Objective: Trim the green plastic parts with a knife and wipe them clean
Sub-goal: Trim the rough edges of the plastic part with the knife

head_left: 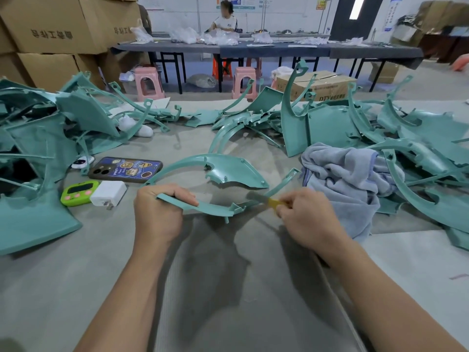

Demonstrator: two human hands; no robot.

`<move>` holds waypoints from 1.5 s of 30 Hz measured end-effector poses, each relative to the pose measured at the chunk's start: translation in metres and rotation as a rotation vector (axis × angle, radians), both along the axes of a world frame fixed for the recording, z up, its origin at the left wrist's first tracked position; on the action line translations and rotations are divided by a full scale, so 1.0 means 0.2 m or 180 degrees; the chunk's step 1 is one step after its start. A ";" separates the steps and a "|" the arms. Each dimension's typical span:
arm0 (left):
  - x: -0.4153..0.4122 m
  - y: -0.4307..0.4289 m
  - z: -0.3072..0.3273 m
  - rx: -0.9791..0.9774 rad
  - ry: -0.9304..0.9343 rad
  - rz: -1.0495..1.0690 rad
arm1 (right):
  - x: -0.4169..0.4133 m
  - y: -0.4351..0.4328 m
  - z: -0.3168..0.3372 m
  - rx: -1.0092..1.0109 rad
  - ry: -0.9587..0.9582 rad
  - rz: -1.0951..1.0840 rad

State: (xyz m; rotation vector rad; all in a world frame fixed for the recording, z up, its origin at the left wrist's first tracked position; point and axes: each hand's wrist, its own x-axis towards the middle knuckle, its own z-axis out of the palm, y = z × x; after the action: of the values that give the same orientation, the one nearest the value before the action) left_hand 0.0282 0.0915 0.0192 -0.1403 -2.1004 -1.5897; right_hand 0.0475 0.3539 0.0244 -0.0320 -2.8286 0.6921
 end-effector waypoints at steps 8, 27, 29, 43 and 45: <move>0.01 0.00 0.01 -0.0036 -0.0014 -0.0006 | 0.03 0.02 0.03 -0.0436 0.0232 0.0073; -0.02 0.05 0.02 0.0581 -0.0487 -0.0128 | 0.03 -0.01 0.02 -0.1451 0.0997 0.0048; 0.02 0.06 0.01 0.0529 -0.0443 -0.0303 | 0.07 -0.04 0.04 -0.1944 0.1051 0.0270; -0.02 0.04 -0.02 0.0169 -0.0390 -0.0171 | 0.03 0.02 0.06 -0.3014 0.0047 0.0316; -0.01 0.05 -0.01 0.0133 -0.0430 -0.0201 | 0.04 0.01 0.07 -0.3218 -0.0221 0.0576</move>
State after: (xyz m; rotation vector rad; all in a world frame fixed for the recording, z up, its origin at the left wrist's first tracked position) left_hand 0.0269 0.1007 0.0166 -0.0880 -2.1821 -1.7226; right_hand 0.0547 0.3564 0.0376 0.0332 -2.2358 2.0860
